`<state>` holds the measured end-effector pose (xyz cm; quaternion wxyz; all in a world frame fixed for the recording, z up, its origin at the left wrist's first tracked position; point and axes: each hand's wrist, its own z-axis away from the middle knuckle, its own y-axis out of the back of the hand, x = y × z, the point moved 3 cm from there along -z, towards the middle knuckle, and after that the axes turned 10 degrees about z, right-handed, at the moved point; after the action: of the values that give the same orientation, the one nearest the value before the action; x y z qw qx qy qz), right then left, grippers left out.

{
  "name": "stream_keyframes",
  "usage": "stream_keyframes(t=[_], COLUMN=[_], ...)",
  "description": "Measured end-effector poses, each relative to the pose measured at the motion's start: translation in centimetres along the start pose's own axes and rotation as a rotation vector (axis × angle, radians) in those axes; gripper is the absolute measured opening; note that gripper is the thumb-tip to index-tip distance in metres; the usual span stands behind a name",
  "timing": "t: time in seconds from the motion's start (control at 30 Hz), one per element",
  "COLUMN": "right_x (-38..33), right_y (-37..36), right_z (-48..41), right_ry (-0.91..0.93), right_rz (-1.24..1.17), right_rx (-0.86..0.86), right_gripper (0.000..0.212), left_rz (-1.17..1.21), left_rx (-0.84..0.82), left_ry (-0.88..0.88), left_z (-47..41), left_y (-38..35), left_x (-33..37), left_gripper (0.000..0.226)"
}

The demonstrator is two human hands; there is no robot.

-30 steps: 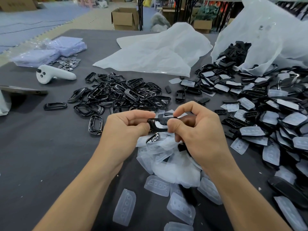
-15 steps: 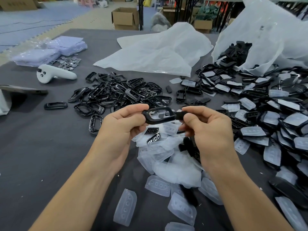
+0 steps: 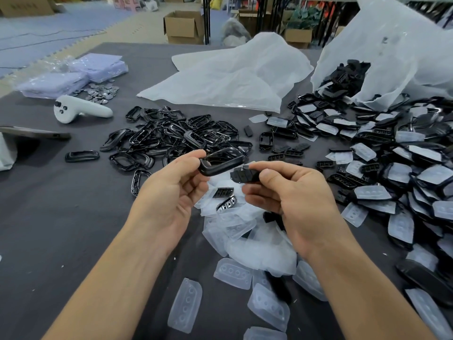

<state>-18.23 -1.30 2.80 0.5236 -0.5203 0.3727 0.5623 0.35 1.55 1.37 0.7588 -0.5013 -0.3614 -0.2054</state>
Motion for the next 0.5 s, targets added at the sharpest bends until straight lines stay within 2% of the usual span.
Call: stream_keyframes(t=[0.13,0.27,0.4,0.5], right_x=[0.20,0.37,0.39,0.33], right_y=[0.17,0.46,0.41,0.49], right_z=[-0.01,-0.18,-0.29,-0.19], right_ry=[-0.003,-0.020,-0.048,-0.089], right_rz=[-0.017,-0.088,-0.113,-0.127], right_rx=[-0.010,-0.031,-0.091,-0.177], right_gripper=[0.023,0.020,0.025,0.025], left_rz=[0.003,-0.020,-0.204,-0.374], left_rx=[-0.021,-0.058,-0.131,-0.118], left_ry=[0.011,0.027,-0.061,-0.181], left_z=[0.26,0.52,0.70,0.67], left_y=[-0.21,-0.46,-0.53,-0.47], left_x=[-0.17,-0.31,-0.34,-0.35], left_gripper=[0.032,0.011,0.011,0.030])
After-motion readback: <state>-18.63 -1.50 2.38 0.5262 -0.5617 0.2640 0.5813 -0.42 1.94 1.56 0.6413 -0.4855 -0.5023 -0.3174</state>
